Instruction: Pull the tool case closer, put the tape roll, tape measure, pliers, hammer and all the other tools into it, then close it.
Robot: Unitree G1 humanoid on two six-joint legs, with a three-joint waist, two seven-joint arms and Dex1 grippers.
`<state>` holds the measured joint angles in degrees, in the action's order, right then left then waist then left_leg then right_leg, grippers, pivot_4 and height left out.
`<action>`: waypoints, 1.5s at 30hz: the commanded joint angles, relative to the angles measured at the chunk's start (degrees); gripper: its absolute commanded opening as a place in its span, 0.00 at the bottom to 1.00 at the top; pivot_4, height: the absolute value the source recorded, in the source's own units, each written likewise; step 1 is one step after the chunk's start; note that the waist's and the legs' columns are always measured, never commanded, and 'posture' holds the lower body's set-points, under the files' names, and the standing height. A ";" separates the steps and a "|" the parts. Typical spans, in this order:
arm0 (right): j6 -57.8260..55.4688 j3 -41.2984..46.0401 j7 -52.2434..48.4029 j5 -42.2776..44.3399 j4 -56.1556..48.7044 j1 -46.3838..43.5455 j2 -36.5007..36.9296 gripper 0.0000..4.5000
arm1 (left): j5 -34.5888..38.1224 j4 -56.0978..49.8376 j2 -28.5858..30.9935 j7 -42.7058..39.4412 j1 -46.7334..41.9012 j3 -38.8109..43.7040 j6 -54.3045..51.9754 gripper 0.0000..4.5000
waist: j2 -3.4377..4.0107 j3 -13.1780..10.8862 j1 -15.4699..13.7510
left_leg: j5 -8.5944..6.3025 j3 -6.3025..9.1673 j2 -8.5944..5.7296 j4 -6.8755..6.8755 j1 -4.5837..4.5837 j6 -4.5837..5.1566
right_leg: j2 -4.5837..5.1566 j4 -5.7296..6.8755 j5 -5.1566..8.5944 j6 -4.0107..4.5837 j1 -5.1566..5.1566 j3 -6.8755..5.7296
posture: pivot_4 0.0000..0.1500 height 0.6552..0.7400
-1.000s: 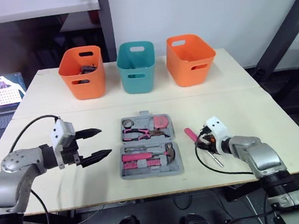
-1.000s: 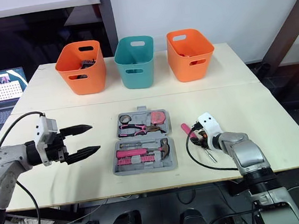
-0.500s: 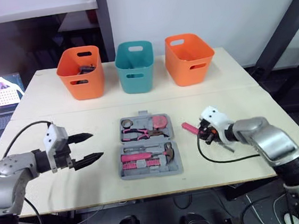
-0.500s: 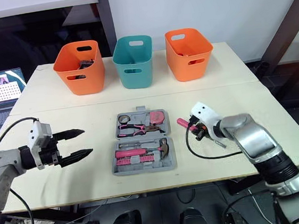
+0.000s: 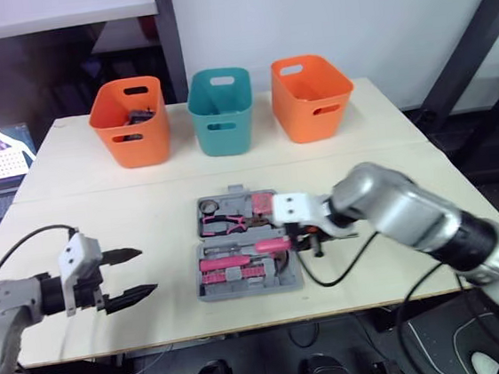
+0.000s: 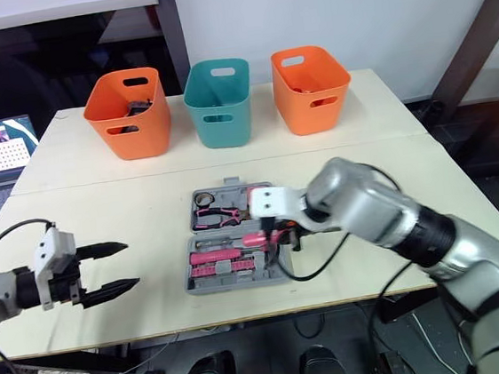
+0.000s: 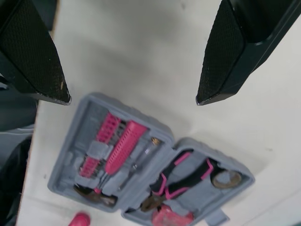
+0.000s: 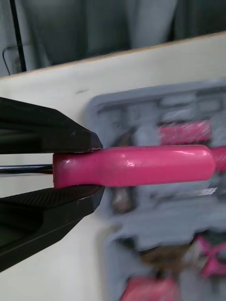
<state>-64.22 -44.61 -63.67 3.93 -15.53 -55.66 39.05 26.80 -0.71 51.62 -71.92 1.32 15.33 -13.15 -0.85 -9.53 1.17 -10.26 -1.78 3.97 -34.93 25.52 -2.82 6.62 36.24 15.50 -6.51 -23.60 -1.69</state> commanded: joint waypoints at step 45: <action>-6.07 -9.99 10.69 3.71 14.53 -6.33 -24.40 0.61 | 1.42 -7.42 -1.23 4.19 7.74 5.49 -0.58 1.00 | -0.02 0.01 -0.14 | 0.00 -0.02 -0.01 0.01 0.04 -0.01 | 0.00 0.04 -0.04 0.00 -0.01 -0.06 | 1.00 1.00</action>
<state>-70.04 -56.40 -52.08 6.65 1.47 -61.17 14.33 27.71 -7.28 50.47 -67.94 9.84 20.92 -13.74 -0.87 -9.51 1.03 -10.27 -1.80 3.96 -34.92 25.55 -2.83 6.62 36.28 15.46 -6.51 -23.60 -1.76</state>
